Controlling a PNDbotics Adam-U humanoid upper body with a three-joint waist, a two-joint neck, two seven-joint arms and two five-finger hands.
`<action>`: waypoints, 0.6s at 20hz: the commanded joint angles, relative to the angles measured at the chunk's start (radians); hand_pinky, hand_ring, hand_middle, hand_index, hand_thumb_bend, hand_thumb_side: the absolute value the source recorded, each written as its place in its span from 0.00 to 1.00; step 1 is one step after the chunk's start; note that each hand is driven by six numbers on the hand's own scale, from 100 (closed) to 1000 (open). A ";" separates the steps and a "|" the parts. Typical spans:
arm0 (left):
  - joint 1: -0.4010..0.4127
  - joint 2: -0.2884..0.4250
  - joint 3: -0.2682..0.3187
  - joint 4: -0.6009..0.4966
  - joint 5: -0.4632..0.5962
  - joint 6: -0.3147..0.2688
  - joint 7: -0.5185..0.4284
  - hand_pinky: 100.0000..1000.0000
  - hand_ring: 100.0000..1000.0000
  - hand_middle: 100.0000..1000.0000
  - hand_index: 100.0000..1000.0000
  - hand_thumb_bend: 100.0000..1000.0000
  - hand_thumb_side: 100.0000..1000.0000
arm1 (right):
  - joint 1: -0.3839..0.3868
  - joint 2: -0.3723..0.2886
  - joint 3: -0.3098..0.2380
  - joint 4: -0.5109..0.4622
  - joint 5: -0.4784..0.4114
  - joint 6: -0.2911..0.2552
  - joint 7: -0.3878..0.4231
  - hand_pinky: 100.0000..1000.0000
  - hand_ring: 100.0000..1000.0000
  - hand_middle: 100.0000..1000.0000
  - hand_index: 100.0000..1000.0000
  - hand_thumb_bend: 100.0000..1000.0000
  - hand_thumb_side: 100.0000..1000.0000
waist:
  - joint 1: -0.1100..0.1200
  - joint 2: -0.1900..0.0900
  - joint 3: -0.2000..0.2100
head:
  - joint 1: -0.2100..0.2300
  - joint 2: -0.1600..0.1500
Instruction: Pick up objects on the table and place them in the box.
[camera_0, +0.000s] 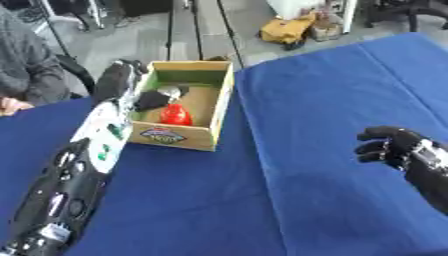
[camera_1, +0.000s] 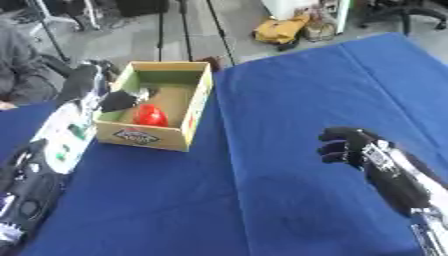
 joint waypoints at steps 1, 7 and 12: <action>0.068 0.068 -0.012 -0.219 0.165 -0.038 0.063 0.50 0.47 0.50 0.67 0.66 0.71 | -0.004 -0.004 -0.015 -0.011 -0.011 -0.001 -0.009 0.72 0.72 0.73 0.82 0.08 0.77 | -0.015 -0.019 0.021 | -0.026 0.010; 0.334 0.073 -0.016 -0.518 0.528 -0.156 0.194 0.46 0.45 0.48 0.65 0.56 0.73 | 0.001 -0.004 -0.023 -0.016 -0.015 -0.004 -0.016 0.72 0.72 0.73 0.82 0.08 0.76 | -0.025 -0.018 0.098 | -0.043 0.039; 0.481 0.007 -0.008 -0.549 0.676 -0.273 0.337 0.45 0.44 0.47 0.64 0.54 0.74 | -0.009 -0.005 -0.022 -0.023 -0.025 -0.005 -0.015 0.72 0.72 0.73 0.82 0.08 0.75 | -0.032 -0.011 0.131 | -0.045 0.058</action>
